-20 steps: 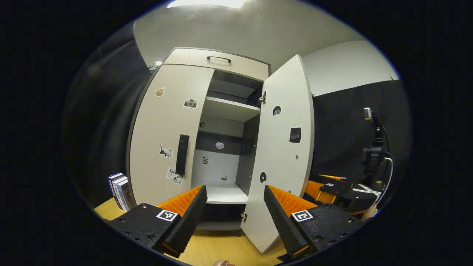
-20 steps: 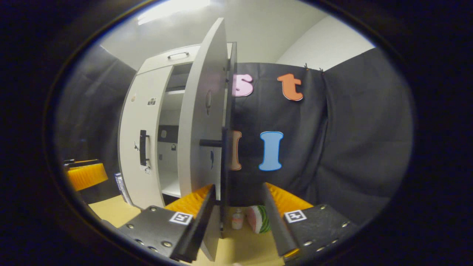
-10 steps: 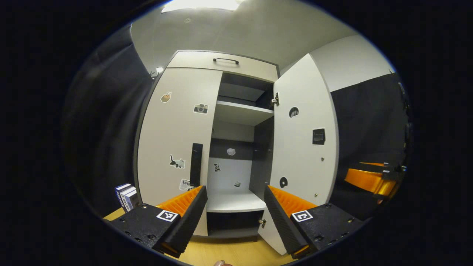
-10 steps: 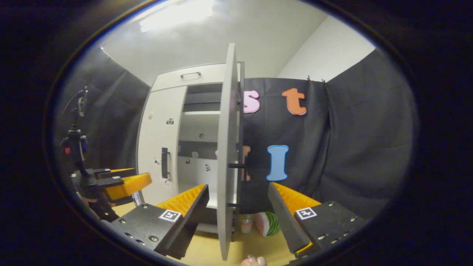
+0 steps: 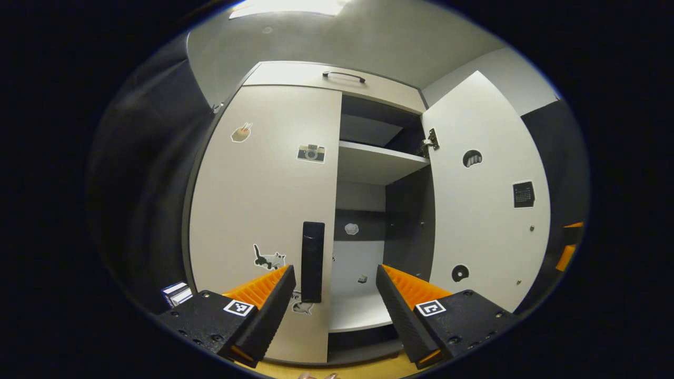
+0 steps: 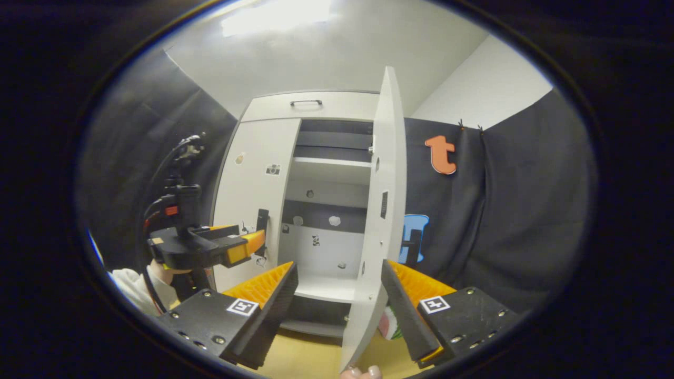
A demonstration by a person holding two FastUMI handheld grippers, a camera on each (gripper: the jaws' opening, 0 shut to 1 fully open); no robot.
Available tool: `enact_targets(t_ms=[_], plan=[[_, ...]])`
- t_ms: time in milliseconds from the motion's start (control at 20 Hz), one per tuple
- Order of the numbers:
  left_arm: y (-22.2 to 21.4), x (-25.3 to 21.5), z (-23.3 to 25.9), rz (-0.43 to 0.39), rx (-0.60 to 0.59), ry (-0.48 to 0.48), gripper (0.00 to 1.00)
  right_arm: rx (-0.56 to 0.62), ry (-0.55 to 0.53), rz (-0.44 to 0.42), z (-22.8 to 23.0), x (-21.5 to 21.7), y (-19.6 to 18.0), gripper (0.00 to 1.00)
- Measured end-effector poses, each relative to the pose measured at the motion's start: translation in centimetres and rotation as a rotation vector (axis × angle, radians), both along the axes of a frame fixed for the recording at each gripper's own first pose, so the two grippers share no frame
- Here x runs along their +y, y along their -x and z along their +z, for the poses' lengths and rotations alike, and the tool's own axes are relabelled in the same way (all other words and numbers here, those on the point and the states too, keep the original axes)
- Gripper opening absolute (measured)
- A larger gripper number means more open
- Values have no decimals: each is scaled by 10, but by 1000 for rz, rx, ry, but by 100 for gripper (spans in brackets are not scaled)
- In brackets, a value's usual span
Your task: Open the right door of the double-door shoe cabinet with the right hand, and open the left door with the left hand.
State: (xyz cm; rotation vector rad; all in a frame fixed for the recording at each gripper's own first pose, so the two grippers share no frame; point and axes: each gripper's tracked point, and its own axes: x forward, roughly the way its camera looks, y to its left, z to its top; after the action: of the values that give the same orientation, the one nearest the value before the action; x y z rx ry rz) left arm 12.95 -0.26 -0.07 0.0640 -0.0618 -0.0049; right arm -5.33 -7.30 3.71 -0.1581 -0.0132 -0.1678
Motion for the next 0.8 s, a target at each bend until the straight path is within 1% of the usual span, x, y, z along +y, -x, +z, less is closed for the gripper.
enact_targets(t_ms=[100,150,200,250,450,500,550,600,650,700,750,800], plan=[[-22,9,-4,-10,-2,-6,96,11,3,-25,-5,4,-7,94],[-34,14,-6,-10,-6,-9,96,15,6,-37,-6,7,-9,96],[-43,19,-8,-4,-10,-7,95,17,11,-51,-7,7,-12,94],[-51,22,-10,-4,-9,-2,96,17,16,-64,-7,7,-14,96],[-72,31,-20,19,12,3,90,14,33,-95,-7,9,-23,96],[-73,35,-19,35,-1,-4,84,18,34,-98,-8,9,-25,96],[-72,32,-18,24,-8,0,79,23,32,-100,-10,9,-27,96],[-74,31,-19,18,-6,8,72,27,31,-101,-11,10,-27,94],[-74,30,-24,17,10,19,70,29,30,-101,-12,10,-27,94],[-75,31,-27,26,13,26,60,30,30,-102,-12,10,-27,96],[-74,34,-29,48,18,25,54,30,31,-103,-12,10,-27,96],[-74,35,-30,56,15,19,44,29,32,-101,-12,10,-28,96]])
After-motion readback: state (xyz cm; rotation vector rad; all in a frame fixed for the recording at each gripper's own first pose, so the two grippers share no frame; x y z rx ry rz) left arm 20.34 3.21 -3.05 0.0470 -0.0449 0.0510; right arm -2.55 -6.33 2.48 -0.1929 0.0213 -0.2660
